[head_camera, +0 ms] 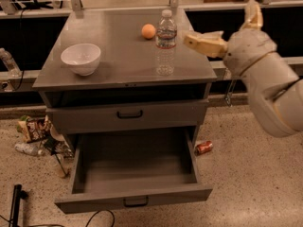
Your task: Pick water bottle from middle drawer and place on counter
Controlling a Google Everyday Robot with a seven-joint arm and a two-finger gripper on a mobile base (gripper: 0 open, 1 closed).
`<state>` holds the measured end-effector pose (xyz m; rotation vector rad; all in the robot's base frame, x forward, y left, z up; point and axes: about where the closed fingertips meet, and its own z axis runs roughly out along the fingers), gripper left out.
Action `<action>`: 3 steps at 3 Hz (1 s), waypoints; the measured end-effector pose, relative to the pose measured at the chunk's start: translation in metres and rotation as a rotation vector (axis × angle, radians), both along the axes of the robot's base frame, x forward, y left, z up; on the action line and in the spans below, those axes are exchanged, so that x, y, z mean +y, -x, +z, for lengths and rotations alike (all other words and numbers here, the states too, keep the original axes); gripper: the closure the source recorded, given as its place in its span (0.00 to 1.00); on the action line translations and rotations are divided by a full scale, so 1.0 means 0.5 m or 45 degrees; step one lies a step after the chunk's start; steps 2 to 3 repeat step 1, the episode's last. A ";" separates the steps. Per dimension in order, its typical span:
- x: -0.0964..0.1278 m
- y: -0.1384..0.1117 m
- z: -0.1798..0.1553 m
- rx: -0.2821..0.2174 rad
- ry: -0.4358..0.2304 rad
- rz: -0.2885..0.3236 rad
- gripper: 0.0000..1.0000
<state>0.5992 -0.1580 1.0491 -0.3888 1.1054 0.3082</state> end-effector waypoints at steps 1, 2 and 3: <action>0.005 -0.002 -0.013 0.035 0.085 -0.022 0.00; 0.005 -0.002 -0.013 0.035 0.085 -0.022 0.00; 0.005 -0.002 -0.013 0.035 0.085 -0.022 0.00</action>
Offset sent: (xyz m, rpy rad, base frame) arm 0.0000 0.0000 0.0000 0.0000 0.0000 0.0000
